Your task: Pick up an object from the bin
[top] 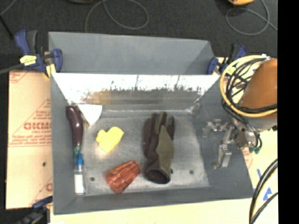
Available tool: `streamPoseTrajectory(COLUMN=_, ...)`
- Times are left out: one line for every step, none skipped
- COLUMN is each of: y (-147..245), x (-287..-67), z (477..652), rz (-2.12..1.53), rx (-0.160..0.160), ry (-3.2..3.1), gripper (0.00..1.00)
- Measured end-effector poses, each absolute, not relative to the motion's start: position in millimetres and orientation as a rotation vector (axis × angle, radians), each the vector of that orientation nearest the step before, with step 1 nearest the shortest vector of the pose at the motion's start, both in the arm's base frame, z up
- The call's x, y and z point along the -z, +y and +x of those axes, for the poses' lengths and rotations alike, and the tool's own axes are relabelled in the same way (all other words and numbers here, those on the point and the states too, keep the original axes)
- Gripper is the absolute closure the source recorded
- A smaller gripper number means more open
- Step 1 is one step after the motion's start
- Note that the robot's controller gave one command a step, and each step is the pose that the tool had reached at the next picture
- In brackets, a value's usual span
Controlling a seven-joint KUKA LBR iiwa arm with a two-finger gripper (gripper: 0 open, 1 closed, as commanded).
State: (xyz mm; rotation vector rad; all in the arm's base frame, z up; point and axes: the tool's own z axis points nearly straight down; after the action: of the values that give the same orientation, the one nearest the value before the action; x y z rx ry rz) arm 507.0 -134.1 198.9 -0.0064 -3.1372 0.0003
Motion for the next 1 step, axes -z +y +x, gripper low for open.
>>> streamPoseTrajectory(y=-133.4, x=-203.2, z=508.8, rz=0.000, rx=-0.003, ry=-3.145, gripper=0.00)
